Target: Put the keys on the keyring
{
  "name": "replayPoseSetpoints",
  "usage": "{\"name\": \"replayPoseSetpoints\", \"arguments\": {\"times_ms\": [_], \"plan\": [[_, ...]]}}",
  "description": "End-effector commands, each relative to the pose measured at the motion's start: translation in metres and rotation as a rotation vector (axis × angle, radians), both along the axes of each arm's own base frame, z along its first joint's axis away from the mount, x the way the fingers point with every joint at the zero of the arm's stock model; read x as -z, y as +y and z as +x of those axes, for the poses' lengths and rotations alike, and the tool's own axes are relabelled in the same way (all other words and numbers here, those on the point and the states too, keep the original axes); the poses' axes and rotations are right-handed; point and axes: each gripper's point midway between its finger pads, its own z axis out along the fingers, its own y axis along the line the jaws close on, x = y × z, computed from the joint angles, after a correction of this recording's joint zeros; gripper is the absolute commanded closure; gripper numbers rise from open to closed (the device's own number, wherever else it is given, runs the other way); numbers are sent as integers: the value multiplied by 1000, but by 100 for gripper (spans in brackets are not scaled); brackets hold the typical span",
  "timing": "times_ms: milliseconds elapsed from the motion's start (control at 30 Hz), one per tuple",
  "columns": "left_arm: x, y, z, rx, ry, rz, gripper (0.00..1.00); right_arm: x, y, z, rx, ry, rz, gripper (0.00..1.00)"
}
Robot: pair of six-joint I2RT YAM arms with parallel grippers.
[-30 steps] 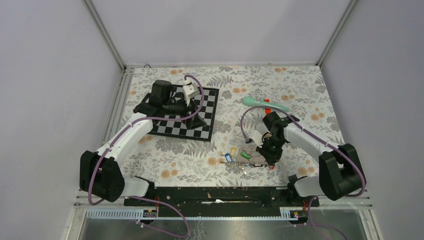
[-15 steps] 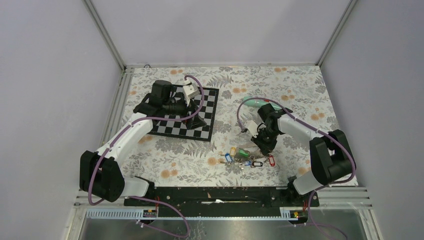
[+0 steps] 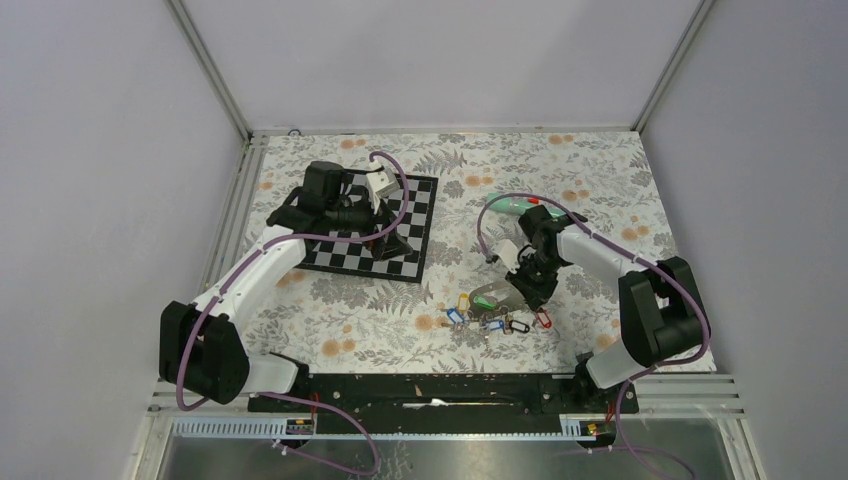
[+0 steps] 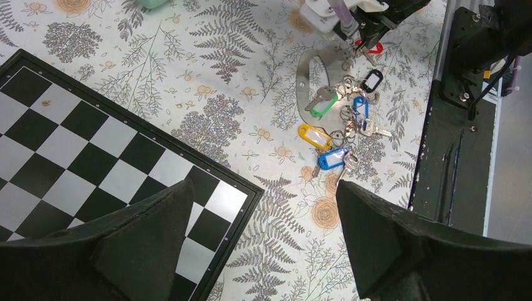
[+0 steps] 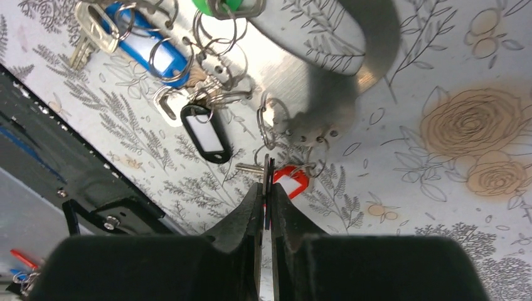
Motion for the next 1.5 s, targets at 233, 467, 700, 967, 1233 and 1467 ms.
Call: {"name": "replayPoseSetpoints", "arguments": {"times_ms": [233, 467, 700, 967, 1233, 1467], "plan": [[-33, -1, 5, 10, -105, -34, 6, -15, 3, -29, 27, 135, 31, 97], [-34, -1, 2, 16, -102, -39, 5, 1, 0, -36, 56, 161, 10, 87], [-36, 0, 1, 16, -105, -37, 4, 9, -5, -46, 77, 179, -7, 78], [-38, 2, 2, -2, -117, -30, 3, 3, -11, -42, 85, 121, -32, 65], [-35, 16, 19, -127, -148, 20, 1, -33, -6, -9, 127, -66, 12, 48], [-35, 38, 43, -298, -185, 53, 1, -60, -2, 11, 168, -260, 83, 37]]}}
